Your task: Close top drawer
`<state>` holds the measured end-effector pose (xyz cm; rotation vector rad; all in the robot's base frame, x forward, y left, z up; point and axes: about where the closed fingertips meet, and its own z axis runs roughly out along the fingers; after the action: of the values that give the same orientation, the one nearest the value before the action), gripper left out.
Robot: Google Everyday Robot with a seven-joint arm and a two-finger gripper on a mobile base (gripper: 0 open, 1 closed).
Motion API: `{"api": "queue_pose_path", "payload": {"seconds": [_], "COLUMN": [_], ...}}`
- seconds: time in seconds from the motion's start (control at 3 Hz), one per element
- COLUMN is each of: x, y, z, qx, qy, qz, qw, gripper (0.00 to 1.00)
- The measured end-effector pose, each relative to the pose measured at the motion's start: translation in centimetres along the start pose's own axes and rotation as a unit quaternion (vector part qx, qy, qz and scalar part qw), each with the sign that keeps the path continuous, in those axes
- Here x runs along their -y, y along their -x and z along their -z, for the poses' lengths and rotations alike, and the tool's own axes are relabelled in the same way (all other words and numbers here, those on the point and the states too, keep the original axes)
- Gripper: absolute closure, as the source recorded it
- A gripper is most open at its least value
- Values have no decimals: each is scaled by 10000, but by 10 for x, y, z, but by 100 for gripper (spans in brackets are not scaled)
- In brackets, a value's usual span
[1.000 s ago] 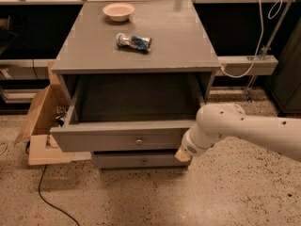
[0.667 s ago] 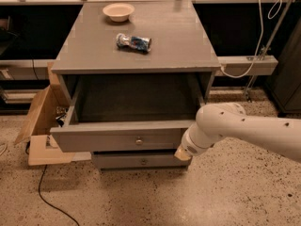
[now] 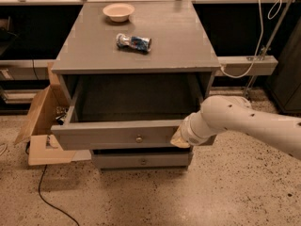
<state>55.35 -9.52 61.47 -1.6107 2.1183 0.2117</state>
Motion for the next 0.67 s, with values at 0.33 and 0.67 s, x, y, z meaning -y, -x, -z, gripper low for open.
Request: {"api": "queue_pose_path", "payload": {"seconds": [0.33, 0.67], "x": [22, 52], "y": [11, 22], "z": [-2, -7], "qx": [355, 753], "qy": [-200, -523], "qz": [433, 756], "qw": [9982, 9929], "gripper": [100, 100]}}
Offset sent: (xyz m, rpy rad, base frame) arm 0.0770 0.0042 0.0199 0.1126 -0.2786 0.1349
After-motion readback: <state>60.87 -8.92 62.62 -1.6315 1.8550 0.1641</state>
